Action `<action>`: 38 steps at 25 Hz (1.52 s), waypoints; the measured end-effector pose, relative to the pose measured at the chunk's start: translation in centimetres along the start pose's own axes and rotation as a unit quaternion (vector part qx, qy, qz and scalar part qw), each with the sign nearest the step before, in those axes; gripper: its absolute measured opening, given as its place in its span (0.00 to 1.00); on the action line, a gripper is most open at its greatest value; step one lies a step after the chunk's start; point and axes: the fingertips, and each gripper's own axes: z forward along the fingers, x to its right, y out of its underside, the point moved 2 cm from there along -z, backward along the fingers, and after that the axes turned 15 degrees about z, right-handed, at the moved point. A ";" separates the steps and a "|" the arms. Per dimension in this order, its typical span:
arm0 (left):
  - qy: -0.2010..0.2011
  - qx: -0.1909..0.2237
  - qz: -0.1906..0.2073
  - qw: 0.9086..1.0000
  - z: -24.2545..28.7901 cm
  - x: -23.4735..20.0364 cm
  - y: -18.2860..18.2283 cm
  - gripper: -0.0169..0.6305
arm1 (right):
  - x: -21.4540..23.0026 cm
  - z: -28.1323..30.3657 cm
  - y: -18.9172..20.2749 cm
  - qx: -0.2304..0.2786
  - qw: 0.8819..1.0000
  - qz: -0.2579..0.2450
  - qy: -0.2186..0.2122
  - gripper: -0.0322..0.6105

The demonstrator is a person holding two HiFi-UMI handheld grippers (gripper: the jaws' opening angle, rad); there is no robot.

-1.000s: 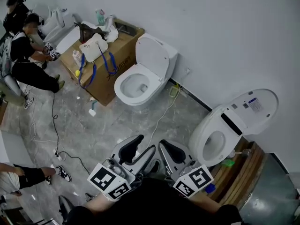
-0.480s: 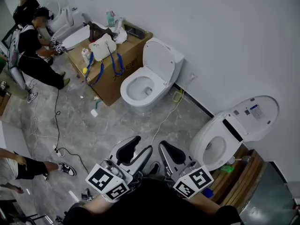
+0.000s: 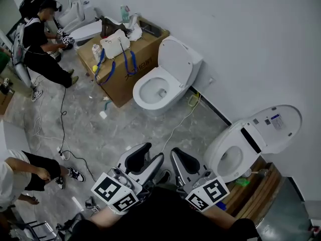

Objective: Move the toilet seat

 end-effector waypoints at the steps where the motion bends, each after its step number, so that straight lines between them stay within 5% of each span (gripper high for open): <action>1: 0.000 0.001 0.001 1.000 0.2 -0.2 -0.1 0.34 | 0.2 0.3 -0.1 0.000 1.000 0.002 0.001 0.12; 10: 0.011 0.010 -0.002 1.000 3.0 -5.0 -1.4 0.34 | 2.4 4.8 -2.2 0.008 1.000 -0.002 0.019 0.12; 30: 0.078 -0.036 -0.052 0.995 9.6 -30.4 -3.3 0.34 | 9.5 28.1 -4.2 0.005 0.987 0.030 0.155 0.12; 38: 0.070 -0.076 -0.017 0.994 11.6 -35.6 -0.6 0.34 | 12.9 32.2 -3.6 -0.022 0.982 0.040 0.183 0.12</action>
